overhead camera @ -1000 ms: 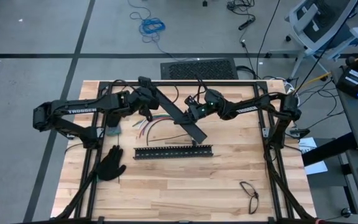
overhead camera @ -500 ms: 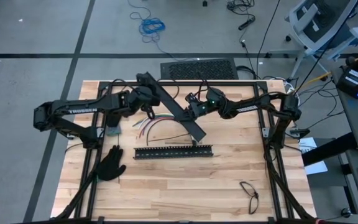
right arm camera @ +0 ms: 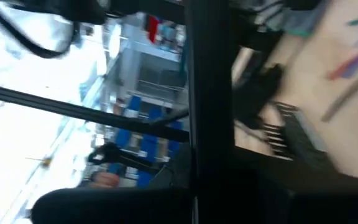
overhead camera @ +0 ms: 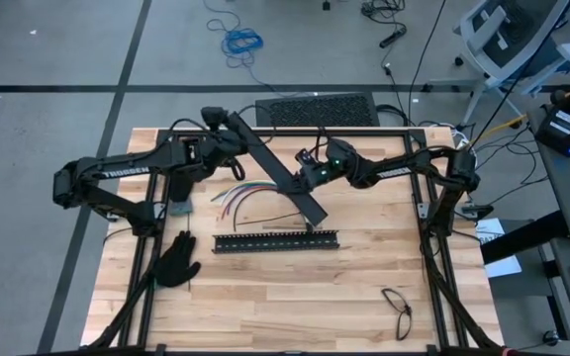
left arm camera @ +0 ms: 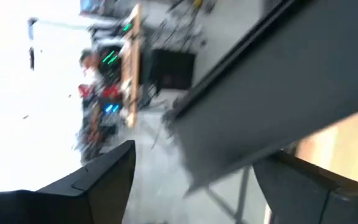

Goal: Ziptie cables

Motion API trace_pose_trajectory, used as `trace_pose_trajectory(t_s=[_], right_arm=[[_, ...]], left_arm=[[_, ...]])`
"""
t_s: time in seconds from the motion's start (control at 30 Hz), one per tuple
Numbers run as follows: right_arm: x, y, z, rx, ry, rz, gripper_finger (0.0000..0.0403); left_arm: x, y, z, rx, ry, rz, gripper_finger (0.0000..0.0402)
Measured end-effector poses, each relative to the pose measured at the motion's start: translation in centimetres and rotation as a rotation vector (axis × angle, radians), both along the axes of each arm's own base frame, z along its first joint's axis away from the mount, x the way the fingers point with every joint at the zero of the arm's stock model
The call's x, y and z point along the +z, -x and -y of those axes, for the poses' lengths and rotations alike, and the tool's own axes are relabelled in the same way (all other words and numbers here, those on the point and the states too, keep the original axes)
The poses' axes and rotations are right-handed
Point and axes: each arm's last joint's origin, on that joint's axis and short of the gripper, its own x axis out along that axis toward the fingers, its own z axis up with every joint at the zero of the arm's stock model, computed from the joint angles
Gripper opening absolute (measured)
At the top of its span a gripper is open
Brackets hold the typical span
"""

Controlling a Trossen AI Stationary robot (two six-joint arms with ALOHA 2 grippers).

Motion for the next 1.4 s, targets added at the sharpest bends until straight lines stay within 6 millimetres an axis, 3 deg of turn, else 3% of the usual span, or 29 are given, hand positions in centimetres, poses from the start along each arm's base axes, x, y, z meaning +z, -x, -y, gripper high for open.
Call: trace_pose_trajectory(t_s=[0.2, 0.4, 0.5, 0.6, 0.7, 0.8, 1.0, 1.2, 1.4], right_arm=[[-2.3, 0.5, 0.3, 0.004, 0.059, -0.184, 0.0023], [-4.5, 1.9, 1.4, -0.03, 0.139, -0.391, 0.0023], [-3.6, 2.2, 1.2, -0.029, 0.267, -0.457, 0.0023], [-2.1, 2.3, 0.8, -0.017, 0.486, -0.596, 0.0023], [0.0, 1.9, 0.0, 0.03, 0.788, -0.751, 0.0023], [2.4, 0.9, -1.1, 0.065, 1.064, -0.795, 0.0023], [5.5, 0.4, -1.8, 0.078, 1.359, -0.88, 0.0023], [6.1, 0.8, -1.7, 0.124, 1.461, -0.941, 0.0023], [6.1, 0.7, -1.6, 0.128, 1.484, -0.938, 0.0023]], left_arm=[[1.5, 0.4, 1.4, 0.082, -0.118, 0.003, 0.0321], [4.6, 3.0, 3.3, 0.038, -0.018, 0.387, 0.0321], [5.5, 4.6, 3.7, 0.041, 0.077, 0.597, 0.0321], [5.5, 5.6, 3.8, -0.028, 0.292, 0.721, 0.0321], [4.6, 6.0, 3.7, -0.069, 0.497, 0.691, 0.0321], [2.7, 5.6, 3.5, -0.074, 0.664, 0.564, 0.0321], [0.4, 5.0, 3.0, -0.065, 0.814, 0.317, 0.0321], [-0.5, 4.6, 2.7, -0.141, 0.74, 0.112, 0.0321], [-0.5, 4.4, 2.9, -0.075, 0.798, 0.201, 0.0321]])
